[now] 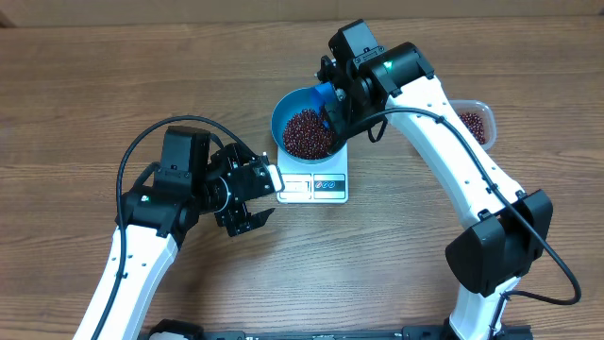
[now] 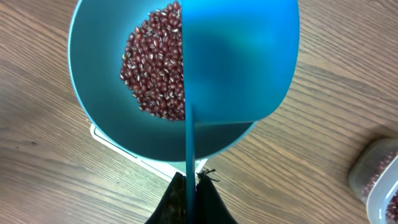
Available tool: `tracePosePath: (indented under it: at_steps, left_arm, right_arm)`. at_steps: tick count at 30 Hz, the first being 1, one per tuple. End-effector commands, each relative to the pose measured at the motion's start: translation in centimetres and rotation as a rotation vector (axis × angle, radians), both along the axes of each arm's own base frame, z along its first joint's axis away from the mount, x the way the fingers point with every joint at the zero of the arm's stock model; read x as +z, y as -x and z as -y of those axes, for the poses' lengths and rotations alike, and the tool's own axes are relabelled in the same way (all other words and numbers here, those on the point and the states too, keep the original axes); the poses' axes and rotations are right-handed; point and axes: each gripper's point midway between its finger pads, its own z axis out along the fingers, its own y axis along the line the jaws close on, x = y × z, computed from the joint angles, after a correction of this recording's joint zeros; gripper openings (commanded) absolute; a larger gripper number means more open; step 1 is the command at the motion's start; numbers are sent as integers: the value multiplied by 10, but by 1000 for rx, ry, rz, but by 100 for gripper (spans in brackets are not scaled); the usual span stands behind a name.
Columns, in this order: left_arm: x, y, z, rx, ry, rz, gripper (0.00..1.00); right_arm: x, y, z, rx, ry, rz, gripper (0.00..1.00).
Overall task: Scoop item into bowl and weigh 150g on scale
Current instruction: 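Tilt the scoop slightly with the right gripper to trickle beans in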
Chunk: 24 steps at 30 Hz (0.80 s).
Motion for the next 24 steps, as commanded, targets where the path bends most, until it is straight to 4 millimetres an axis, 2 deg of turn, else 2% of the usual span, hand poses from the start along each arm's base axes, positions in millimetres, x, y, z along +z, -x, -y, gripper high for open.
tracePosePath:
  at_steps: [1,3,24]
  left_arm:
    - [-3,2,3,-3,8,-17,100]
    - [-3,2,3,-4,8,-17,100]
    - [-3,2,3,-3,8,-17,99]
  right_arm:
    - [27,-8,4,6,2,93,4]
    - [28,-5,-3,20,-34,80,4]
    - [28,-8,0,7,-17,94,4]
